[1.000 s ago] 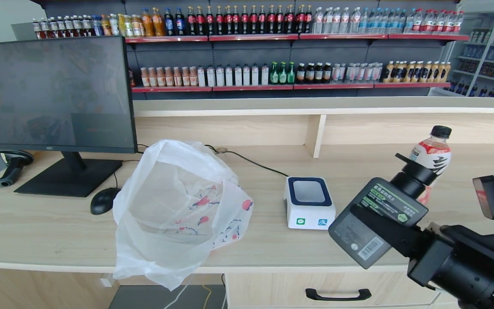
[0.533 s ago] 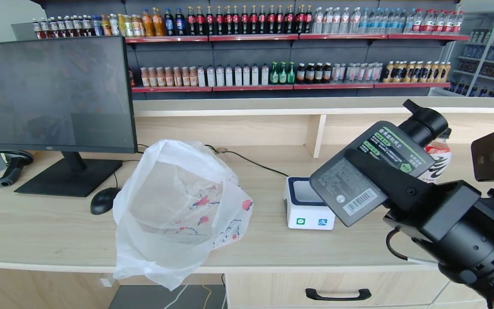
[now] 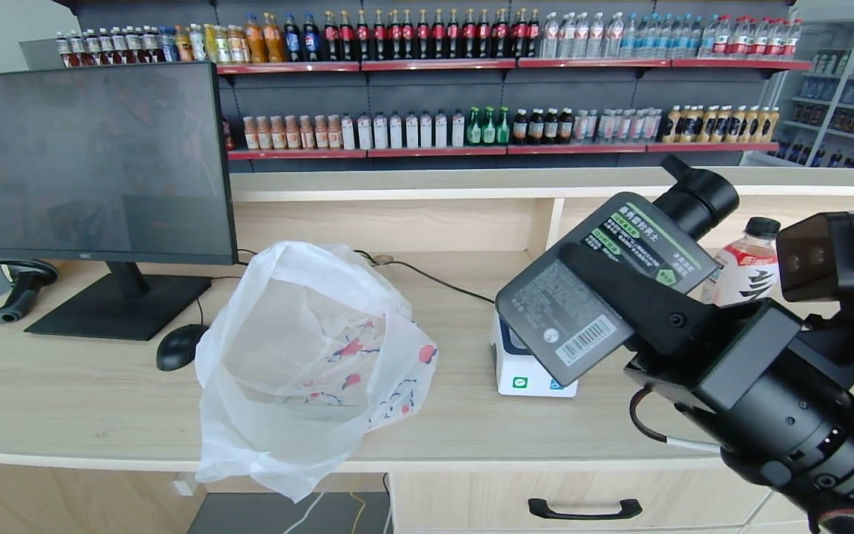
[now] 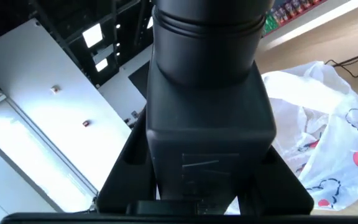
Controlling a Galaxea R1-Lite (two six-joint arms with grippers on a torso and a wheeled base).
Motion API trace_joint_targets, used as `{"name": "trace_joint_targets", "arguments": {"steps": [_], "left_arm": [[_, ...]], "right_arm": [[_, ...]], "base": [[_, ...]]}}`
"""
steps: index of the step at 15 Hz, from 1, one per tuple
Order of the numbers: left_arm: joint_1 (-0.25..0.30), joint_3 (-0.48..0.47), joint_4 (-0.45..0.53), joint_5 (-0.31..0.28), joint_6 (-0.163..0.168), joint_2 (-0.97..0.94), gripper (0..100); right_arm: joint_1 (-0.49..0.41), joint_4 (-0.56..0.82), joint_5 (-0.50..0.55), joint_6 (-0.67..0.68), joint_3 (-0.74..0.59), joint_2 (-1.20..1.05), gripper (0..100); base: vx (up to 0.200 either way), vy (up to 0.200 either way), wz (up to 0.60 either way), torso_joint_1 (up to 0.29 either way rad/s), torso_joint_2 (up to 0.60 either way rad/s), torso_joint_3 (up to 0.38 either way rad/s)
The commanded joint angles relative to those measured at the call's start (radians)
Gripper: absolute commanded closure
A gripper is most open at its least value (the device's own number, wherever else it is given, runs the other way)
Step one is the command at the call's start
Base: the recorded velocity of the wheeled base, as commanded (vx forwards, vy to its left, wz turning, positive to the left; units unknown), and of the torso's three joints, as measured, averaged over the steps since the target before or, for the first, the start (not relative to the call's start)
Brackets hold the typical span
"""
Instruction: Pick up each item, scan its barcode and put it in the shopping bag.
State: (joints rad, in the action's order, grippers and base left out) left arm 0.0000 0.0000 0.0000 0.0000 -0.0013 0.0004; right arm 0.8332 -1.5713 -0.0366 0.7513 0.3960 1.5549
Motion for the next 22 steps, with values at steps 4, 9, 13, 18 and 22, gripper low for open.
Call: {"name": "trace_joint_targets", "arguments": {"steps": [4,9,13,18,22], "left_arm": [[0.000,0.000,0.000,0.000,0.000,0.000,0],[0.000,0.000,0.000,0.000,0.000,0.000,0],[0.000,0.000,0.000,0.000,0.000,0.000,0],[0.000,0.000,0.000,0.000,0.000,0.000,0],[0.000,0.000,0.000,0.000,0.000,0.000,0]], "right_arm": [[0.018,0.000,0.000,0.059,0.037,-0.018,100],[0.046,0.000,-0.023,0.069,0.037,-0.042,100],[0.075,0.000,-0.054,0.031,0.038,-0.049,100],[0.092,0.000,-0.072,0.023,0.038,-0.064,100],[0.158,0.000,-0.074,0.022,0.029,-0.110,100]], "base": [[0.000,0.000,0.00,0.000,0.00,0.000],[0.000,0.000,0.00,0.000,0.00,0.000],[0.000,0.000,0.00,0.000,0.00,0.000],[0.000,0.000,0.00,0.000,0.00,0.000],[0.000,0.000,0.00,0.000,0.00,0.000]]}}
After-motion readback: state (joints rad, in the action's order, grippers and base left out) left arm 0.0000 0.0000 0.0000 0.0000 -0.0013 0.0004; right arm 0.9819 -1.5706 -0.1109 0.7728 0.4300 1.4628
